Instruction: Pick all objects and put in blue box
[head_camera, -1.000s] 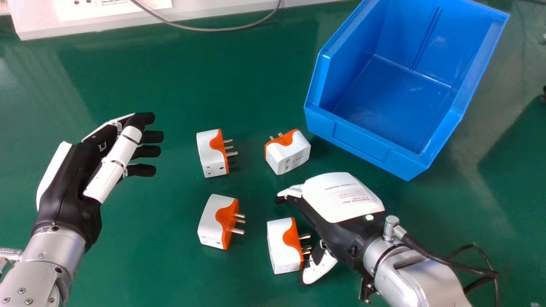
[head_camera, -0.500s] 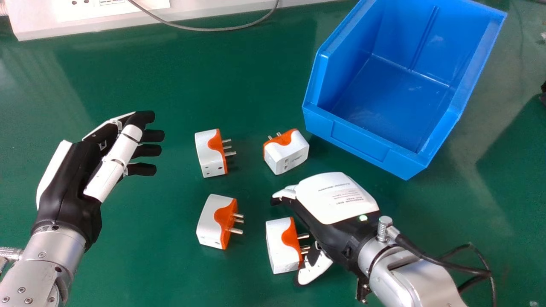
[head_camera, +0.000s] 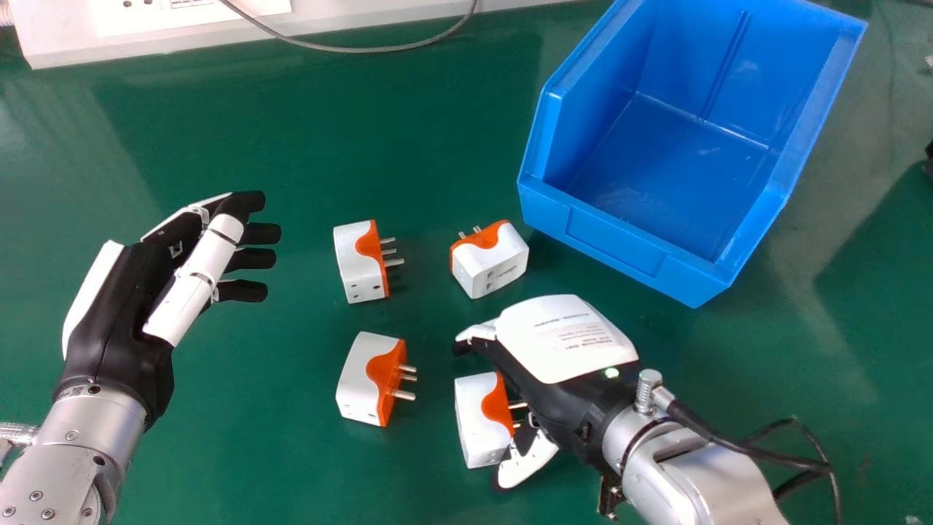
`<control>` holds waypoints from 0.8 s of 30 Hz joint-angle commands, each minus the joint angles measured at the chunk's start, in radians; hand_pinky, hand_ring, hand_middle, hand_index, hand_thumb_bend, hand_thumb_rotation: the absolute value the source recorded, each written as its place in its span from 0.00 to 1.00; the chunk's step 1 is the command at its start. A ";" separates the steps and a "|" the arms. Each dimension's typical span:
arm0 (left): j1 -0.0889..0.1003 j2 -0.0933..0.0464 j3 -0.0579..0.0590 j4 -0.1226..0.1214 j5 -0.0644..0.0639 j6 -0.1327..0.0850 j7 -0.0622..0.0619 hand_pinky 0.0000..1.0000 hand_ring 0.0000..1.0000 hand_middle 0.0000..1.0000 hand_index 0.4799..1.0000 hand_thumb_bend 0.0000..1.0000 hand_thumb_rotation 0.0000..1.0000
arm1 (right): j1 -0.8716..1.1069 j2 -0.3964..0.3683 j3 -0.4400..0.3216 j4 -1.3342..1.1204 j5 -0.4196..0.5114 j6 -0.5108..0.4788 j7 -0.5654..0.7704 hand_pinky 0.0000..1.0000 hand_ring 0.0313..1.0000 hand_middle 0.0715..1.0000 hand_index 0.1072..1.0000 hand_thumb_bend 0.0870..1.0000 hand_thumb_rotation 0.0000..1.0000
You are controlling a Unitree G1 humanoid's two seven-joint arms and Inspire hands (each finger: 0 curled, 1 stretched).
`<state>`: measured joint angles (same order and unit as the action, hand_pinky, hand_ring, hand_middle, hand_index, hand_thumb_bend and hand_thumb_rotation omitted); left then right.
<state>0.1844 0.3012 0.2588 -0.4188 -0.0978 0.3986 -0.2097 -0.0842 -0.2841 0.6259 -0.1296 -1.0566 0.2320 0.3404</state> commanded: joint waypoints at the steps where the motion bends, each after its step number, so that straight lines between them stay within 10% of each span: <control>1: -0.011 0.015 0.008 -0.034 -0.005 -0.002 -0.001 0.63 0.72 0.73 0.57 0.38 0.76 | 0.035 0.025 0.066 0.014 0.048 -0.052 0.038 0.65 0.74 0.79 0.73 0.55 0.18; 10: -0.015 0.015 0.007 -0.036 -0.003 0.006 0.000 0.63 0.72 0.73 0.57 0.38 0.76 | 0.064 0.036 0.053 0.033 0.050 -0.097 -0.135 0.40 0.45 0.54 0.56 0.50 0.08; 24: -0.019 0.019 0.013 -0.043 -0.009 0.019 -0.005 0.63 0.72 0.73 0.57 0.38 0.76 | 0.035 0.042 0.041 0.135 0.039 -0.183 -0.343 0.35 0.42 0.49 0.49 0.46 0.02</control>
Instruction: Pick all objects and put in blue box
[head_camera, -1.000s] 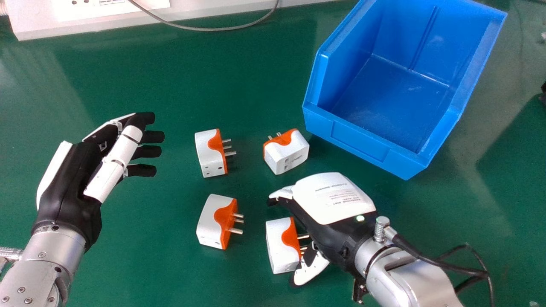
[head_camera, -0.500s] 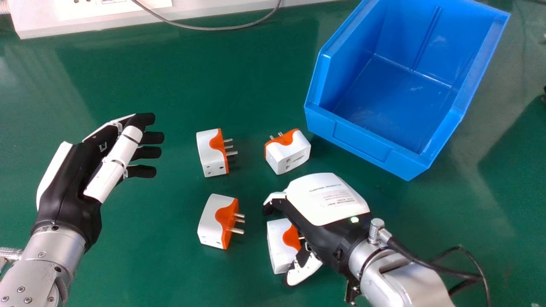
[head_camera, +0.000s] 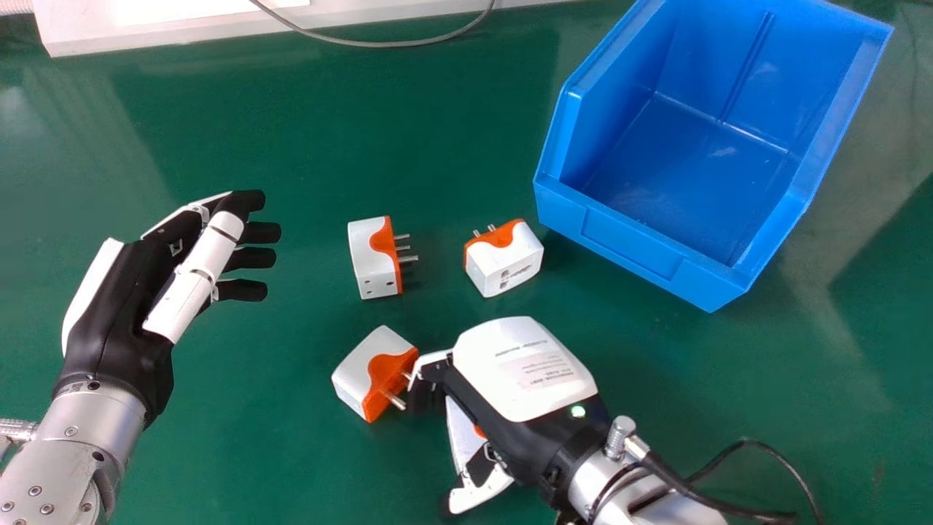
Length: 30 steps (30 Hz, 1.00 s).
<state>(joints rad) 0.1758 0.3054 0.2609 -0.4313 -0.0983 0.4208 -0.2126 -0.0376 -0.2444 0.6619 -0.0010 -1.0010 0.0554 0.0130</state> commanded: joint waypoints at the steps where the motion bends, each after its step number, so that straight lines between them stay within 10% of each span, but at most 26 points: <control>1: -0.010 0.015 0.011 -0.031 -0.009 -0.003 -0.003 0.63 0.72 0.73 0.57 0.38 0.76 | -0.013 0.003 0.004 0.010 -0.016 -0.010 -0.024 0.35 0.42 0.49 0.49 0.46 0.02; 30: -0.003 0.028 0.030 -0.055 -0.018 0.033 -0.004 0.63 0.72 0.73 0.57 0.37 0.75 | -0.014 -0.006 -0.054 -0.009 0.005 0.014 -0.026 0.33 0.41 0.49 0.47 0.44 0.00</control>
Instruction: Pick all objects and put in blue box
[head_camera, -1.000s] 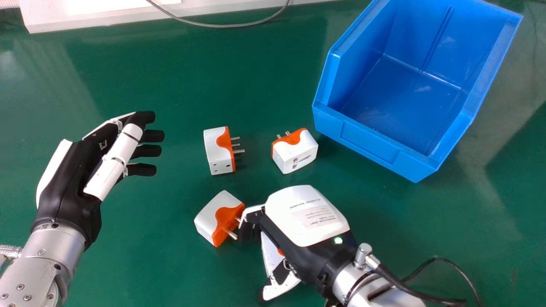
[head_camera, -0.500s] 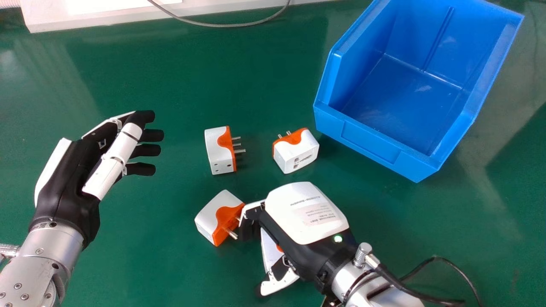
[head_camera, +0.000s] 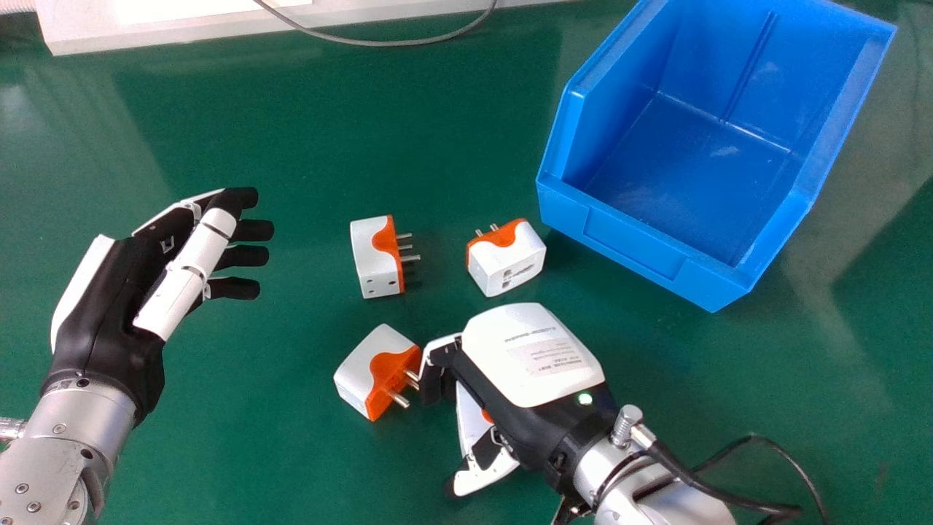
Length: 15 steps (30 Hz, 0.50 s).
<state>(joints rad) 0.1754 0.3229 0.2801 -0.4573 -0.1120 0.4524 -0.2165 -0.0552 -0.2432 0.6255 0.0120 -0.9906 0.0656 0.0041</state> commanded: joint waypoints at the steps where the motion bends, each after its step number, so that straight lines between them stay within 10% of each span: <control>1: -0.002 0.011 0.012 -0.028 -0.006 0.001 0.000 0.63 0.72 0.73 0.57 0.37 0.75 | 0.007 -0.013 -0.022 -0.029 -0.001 0.003 -0.014 0.33 0.41 0.49 0.47 0.44 0.00; 15: -0.011 0.020 0.018 -0.017 -0.014 0.007 -0.003 0.63 0.72 0.73 0.57 0.38 0.75 | 0.078 -0.044 -0.089 -0.218 0.039 0.053 0.121 0.33 0.42 0.49 0.45 0.45 0.00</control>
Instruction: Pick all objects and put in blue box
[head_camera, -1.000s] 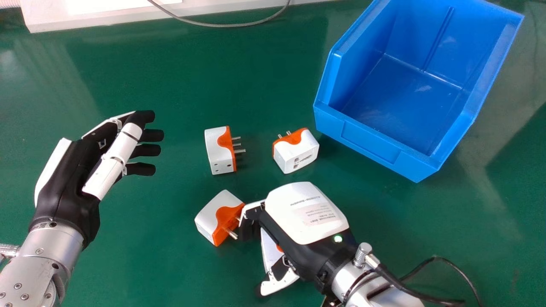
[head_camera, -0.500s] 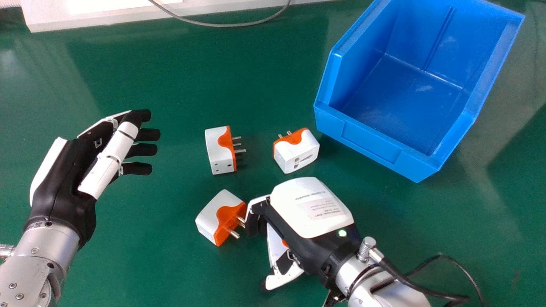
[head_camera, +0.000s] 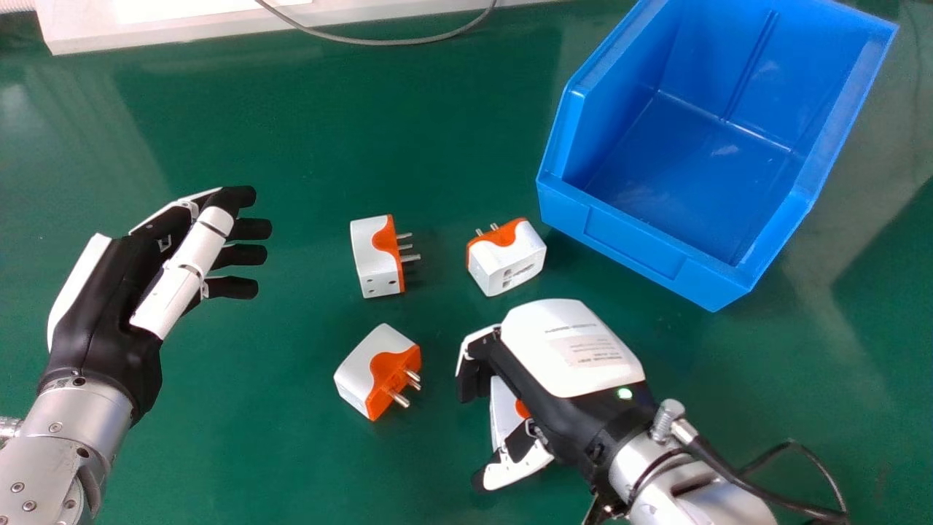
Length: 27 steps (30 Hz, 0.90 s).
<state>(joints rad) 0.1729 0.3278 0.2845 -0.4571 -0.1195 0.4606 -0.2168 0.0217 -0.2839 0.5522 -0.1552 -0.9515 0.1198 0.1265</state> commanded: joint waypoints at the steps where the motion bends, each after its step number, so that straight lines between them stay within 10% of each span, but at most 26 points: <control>1: -0.009 0.015 0.014 -0.017 -0.007 -0.001 -0.003 0.63 0.72 0.73 0.57 0.38 0.75 | 0.004 -0.007 -0.020 -0.062 -0.002 -0.002 0.000 0.33 0.42 0.49 0.45 0.45 0.00; 27: -0.005 0.018 0.015 -0.037 -0.008 0.021 -0.007 0.62 0.71 0.73 0.56 0.37 0.73 | 0.049 0.004 -0.110 -0.349 0.030 0.021 0.114 0.33 0.43 0.50 0.43 0.45 0.00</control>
<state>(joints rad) 0.1716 0.3306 0.2908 -0.4604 -0.1198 0.4830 -0.2185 0.0837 -0.2848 0.4633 -0.4582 -0.9409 0.1616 0.2458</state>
